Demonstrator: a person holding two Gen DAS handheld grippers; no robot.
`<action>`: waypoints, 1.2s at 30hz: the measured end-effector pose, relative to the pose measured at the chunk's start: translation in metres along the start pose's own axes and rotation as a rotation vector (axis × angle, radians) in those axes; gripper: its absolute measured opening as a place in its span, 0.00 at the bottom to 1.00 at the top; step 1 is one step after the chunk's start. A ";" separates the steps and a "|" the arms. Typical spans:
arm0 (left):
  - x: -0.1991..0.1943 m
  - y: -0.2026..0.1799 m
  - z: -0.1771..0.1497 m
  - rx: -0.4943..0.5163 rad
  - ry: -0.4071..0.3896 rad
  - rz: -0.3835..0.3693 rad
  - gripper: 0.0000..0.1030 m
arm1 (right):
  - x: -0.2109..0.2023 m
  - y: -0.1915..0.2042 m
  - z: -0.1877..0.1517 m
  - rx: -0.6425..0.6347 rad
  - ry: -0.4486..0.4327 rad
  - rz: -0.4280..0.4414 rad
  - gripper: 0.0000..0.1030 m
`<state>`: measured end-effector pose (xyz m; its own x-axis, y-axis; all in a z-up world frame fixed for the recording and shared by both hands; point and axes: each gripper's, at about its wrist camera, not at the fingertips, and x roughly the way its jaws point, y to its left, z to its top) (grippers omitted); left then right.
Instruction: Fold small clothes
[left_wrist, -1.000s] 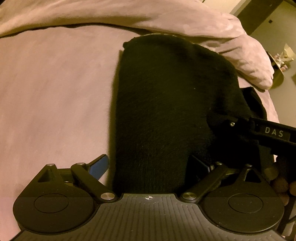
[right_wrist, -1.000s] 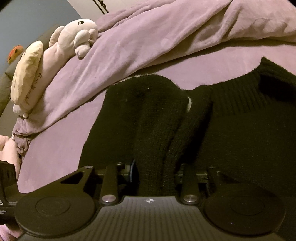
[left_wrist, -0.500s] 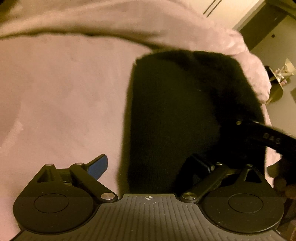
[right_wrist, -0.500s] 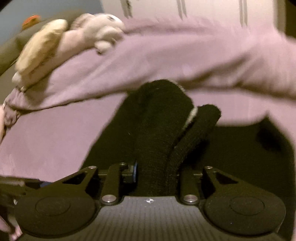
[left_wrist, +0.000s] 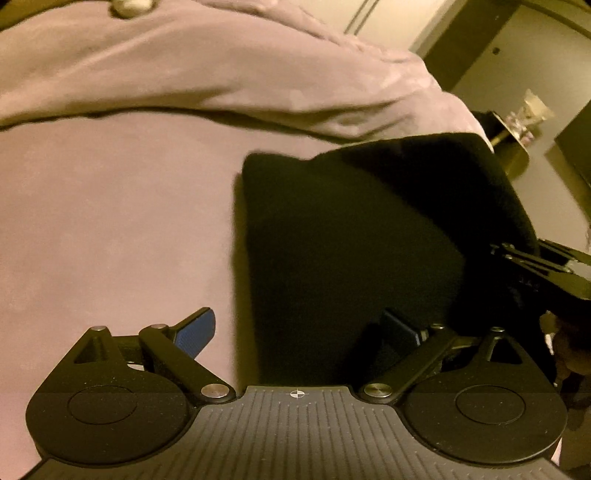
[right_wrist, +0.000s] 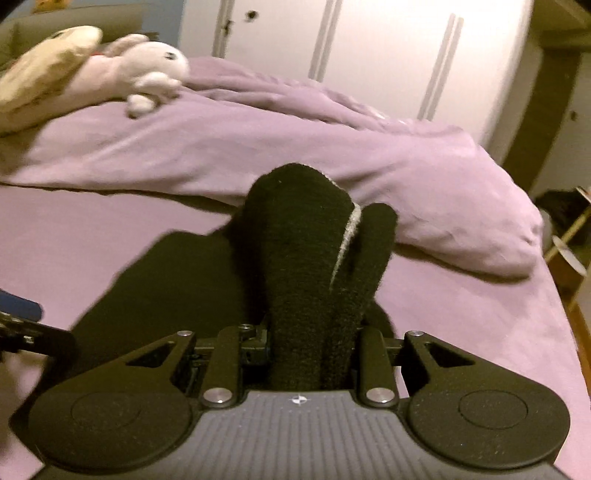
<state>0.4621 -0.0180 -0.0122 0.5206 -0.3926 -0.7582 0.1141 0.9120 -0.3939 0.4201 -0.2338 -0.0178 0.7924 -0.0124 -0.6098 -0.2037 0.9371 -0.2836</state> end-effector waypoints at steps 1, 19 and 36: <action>0.004 -0.003 -0.002 0.002 0.012 0.002 0.96 | 0.005 -0.002 -0.005 -0.015 0.005 -0.016 0.23; 0.016 -0.014 0.002 -0.010 0.044 -0.022 0.97 | -0.049 -0.078 -0.097 0.495 0.096 0.071 0.52; 0.070 -0.039 -0.001 0.124 0.060 0.098 0.99 | -0.006 -0.072 -0.120 0.464 0.143 0.074 0.21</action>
<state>0.4932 -0.0813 -0.0505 0.4832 -0.3036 -0.8212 0.1708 0.9526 -0.2517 0.3610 -0.3432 -0.0830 0.6919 0.0426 -0.7207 0.0472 0.9935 0.1040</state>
